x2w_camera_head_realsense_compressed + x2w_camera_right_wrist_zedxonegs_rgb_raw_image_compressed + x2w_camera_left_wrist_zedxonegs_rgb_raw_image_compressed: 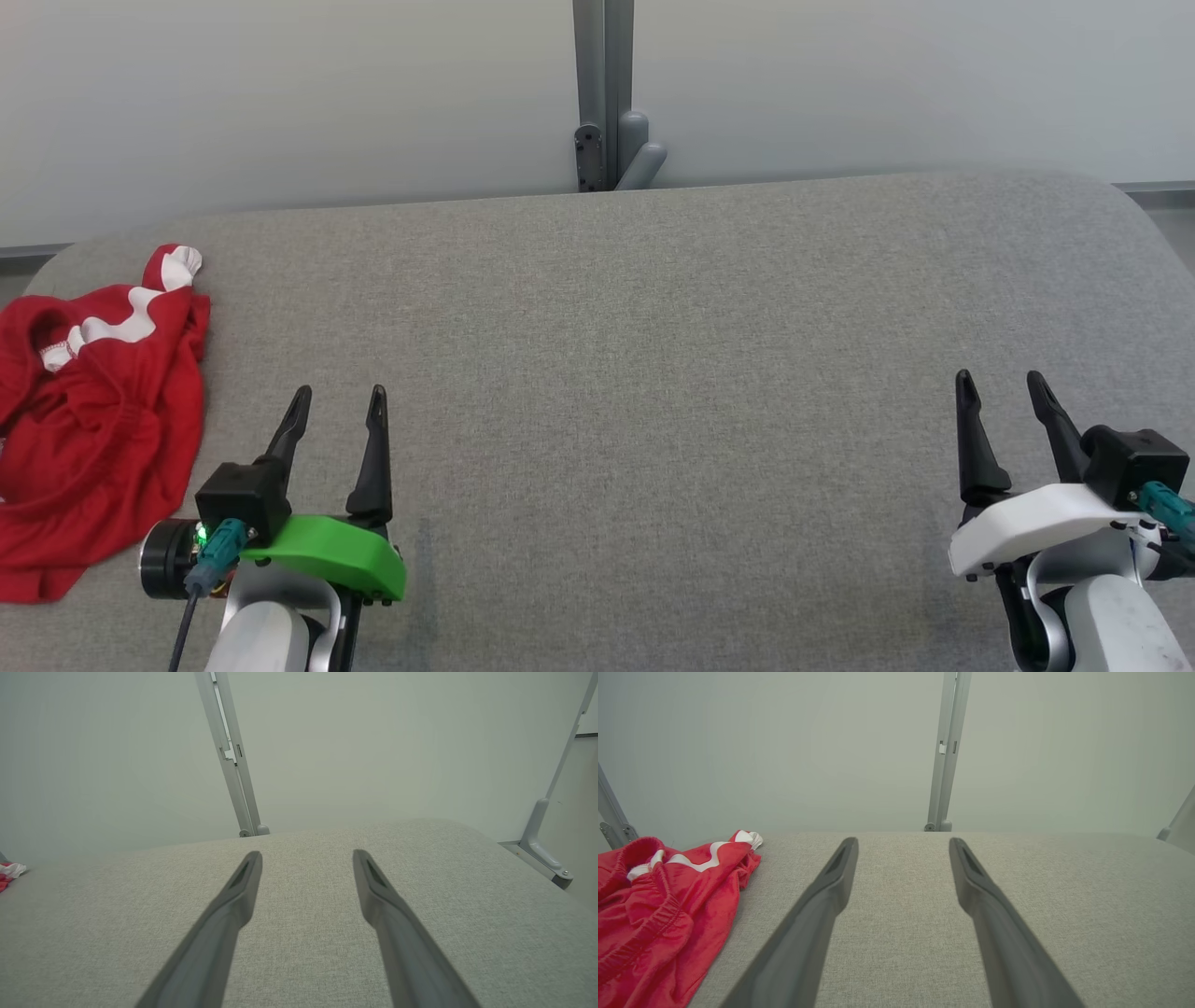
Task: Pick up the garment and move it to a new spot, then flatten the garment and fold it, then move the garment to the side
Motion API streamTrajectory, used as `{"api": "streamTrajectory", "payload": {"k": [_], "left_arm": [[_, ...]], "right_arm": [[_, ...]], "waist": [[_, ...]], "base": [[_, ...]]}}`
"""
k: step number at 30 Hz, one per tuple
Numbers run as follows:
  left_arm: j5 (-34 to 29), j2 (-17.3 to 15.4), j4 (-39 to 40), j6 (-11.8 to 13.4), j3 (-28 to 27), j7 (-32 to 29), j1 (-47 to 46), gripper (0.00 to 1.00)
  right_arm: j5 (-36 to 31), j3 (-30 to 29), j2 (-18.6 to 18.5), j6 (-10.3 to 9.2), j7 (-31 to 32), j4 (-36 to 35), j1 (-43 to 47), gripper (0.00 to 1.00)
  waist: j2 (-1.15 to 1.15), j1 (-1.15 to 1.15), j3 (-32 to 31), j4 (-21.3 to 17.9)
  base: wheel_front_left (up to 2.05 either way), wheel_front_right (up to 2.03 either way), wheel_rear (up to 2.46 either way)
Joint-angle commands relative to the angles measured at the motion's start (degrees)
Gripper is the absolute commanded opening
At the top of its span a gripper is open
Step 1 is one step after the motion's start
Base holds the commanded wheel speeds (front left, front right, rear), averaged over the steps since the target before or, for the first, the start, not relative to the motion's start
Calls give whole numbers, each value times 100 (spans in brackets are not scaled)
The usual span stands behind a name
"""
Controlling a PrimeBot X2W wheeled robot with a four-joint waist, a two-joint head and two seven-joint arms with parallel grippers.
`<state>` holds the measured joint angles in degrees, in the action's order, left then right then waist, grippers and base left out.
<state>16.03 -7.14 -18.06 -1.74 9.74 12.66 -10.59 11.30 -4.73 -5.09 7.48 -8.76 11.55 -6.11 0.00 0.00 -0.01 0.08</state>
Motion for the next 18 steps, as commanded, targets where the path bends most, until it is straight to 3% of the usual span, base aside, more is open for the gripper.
{"api": "streamTrajectory", "payload": {"k": [1,18], "left_arm": [[-143,-20,-26,29,-15,-16,-76,100],[-629,-54,-259,124,-19,-123,-189,100]], "right_arm": [[-126,28,-15,2,-76,9,-30,100],[-439,147,-19,2,-323,61,-32,100]], "waist": [[0,0,-1,-2],[0,0,-16,-6]], "base": [[0,0,0],[0,0,0]]}}
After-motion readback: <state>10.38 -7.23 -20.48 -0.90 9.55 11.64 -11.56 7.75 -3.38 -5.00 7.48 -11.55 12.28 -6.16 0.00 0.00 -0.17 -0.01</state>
